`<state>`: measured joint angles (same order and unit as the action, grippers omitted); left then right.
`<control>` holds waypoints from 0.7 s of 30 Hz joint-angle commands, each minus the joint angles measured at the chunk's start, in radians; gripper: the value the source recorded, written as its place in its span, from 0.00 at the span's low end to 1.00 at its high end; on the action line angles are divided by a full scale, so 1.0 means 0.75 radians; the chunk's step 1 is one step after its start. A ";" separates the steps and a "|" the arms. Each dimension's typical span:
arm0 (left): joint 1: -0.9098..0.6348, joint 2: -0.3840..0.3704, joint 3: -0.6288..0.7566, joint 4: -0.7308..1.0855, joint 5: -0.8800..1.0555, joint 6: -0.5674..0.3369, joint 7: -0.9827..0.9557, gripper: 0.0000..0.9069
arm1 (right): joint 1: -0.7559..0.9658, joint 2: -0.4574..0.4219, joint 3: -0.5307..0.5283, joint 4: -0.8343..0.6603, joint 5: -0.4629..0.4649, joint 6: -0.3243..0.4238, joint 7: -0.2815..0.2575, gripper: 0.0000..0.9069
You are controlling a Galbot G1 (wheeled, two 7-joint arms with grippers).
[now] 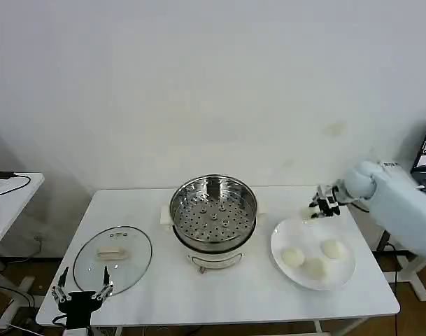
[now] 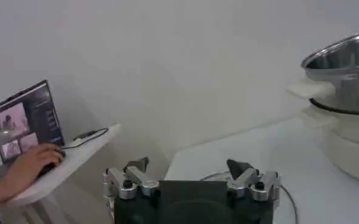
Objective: Take steamed baozi put them in steamer then cover it.
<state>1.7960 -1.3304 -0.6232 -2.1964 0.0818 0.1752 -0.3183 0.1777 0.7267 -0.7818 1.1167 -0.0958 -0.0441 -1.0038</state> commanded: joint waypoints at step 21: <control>-0.004 0.006 -0.061 0.005 -0.030 0.015 0.004 1.00 | 0.578 0.624 -0.560 -0.038 0.281 0.173 0.130 0.37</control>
<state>1.7963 -1.3247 -0.6642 -2.1946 0.0599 0.1877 -0.3151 0.5395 1.0699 -1.1235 1.0890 0.0689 0.0639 -0.9237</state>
